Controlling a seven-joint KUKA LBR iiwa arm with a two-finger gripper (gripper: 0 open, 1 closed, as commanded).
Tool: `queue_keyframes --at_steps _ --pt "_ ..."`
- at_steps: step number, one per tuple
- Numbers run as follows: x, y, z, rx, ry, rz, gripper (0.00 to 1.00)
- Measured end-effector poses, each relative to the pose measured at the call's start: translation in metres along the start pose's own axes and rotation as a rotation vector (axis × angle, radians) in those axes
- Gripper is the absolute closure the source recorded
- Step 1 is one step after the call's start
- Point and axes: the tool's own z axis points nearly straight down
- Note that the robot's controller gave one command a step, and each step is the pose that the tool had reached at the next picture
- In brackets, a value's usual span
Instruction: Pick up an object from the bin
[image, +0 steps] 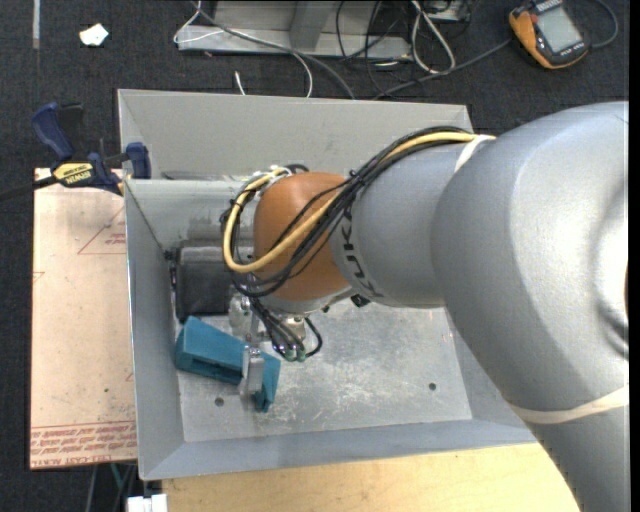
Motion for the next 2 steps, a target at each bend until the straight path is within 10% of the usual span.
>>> queue_keyframes --at_steps 1,2 --pt "0.0214 0.0224 0.0132 0.005 0.0 0.017 1.0" --pt "0.0214 0.0224 0.0132 0.005 0.0 0.018 1.0"
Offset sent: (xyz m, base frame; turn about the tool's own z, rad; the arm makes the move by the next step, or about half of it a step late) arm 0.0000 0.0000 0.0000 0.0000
